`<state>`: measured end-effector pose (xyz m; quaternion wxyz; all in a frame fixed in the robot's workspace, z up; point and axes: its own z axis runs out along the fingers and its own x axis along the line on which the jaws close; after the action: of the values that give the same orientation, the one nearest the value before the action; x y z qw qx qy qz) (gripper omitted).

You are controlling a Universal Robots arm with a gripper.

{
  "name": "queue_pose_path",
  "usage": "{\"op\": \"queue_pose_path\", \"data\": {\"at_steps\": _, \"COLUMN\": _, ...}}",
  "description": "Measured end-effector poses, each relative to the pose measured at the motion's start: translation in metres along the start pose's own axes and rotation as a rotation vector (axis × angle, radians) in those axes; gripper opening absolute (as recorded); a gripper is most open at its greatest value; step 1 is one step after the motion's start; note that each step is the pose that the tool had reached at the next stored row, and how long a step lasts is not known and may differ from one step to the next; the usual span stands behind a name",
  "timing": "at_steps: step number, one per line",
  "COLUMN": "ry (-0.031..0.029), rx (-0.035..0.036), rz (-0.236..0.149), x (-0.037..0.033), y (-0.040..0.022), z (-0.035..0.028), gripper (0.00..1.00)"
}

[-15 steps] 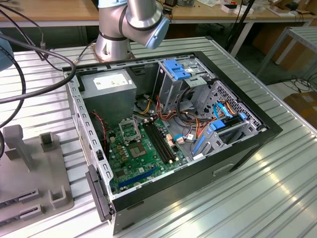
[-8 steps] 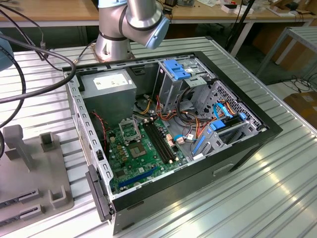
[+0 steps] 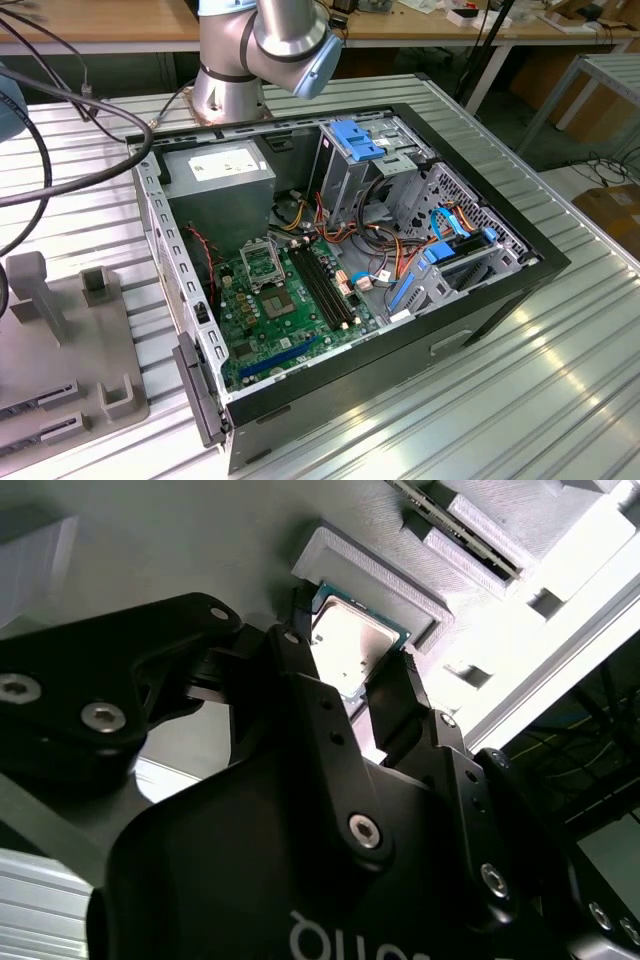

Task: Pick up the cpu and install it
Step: 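Pick up the cpu and move it towards the insertion slot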

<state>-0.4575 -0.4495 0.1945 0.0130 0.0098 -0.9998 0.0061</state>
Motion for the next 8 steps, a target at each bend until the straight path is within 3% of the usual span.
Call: {"op": "queue_pose_path", "data": {"at_steps": 8, "ry": 0.0001, "rx": 0.0006, "rz": 0.000, "x": 0.0002, "y": -0.0001, "z": -0.0070, "gripper": 0.47}}
